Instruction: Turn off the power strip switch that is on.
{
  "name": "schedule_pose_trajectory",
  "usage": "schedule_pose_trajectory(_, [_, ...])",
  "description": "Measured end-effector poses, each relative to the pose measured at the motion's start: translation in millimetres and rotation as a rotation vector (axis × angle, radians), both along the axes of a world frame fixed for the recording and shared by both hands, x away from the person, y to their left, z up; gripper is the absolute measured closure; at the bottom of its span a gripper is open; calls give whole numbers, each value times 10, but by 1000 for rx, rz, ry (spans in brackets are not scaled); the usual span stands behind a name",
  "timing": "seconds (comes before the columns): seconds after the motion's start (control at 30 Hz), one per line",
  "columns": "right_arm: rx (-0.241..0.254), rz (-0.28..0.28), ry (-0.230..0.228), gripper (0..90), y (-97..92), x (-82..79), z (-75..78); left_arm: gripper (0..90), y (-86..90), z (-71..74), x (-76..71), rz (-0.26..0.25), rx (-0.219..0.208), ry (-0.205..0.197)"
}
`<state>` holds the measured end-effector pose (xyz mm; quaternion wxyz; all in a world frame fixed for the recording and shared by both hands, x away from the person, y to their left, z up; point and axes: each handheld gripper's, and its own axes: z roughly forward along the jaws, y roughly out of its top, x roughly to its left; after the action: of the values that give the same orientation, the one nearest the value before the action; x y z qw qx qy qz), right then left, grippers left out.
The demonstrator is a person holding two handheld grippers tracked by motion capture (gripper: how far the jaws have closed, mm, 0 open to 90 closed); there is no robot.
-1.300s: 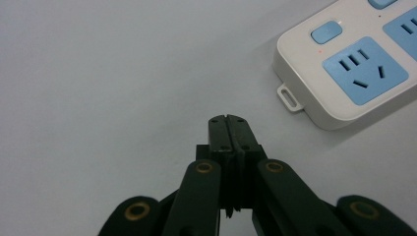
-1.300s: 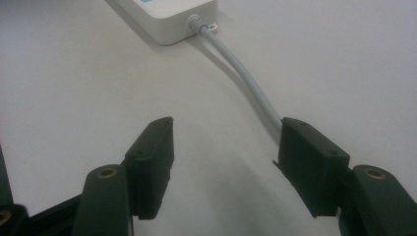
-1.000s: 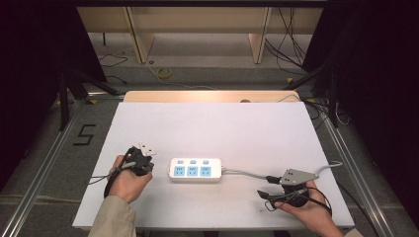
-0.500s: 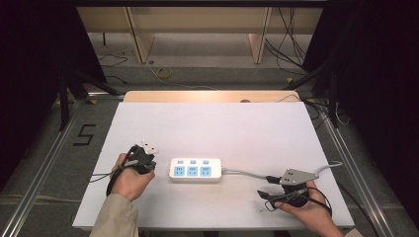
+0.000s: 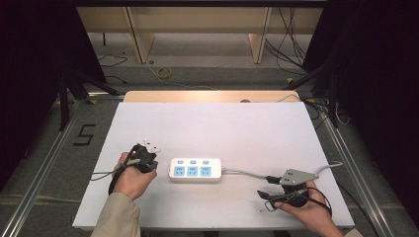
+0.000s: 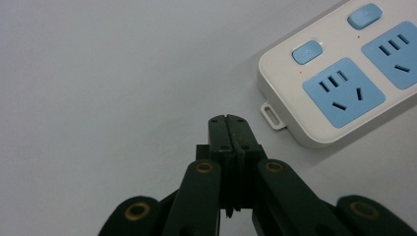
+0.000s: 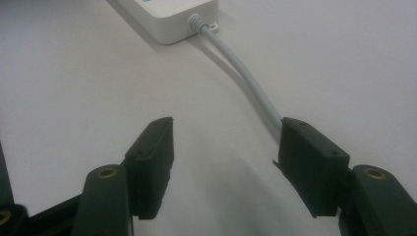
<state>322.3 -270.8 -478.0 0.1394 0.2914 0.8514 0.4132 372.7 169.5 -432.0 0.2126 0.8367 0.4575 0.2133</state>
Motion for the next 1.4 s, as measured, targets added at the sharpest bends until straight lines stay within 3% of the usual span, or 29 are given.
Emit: schedule_pose_trajectory(1.4, [0,1,0,393,0,-1,-1,897,-156,52,78,-16,-2,4])
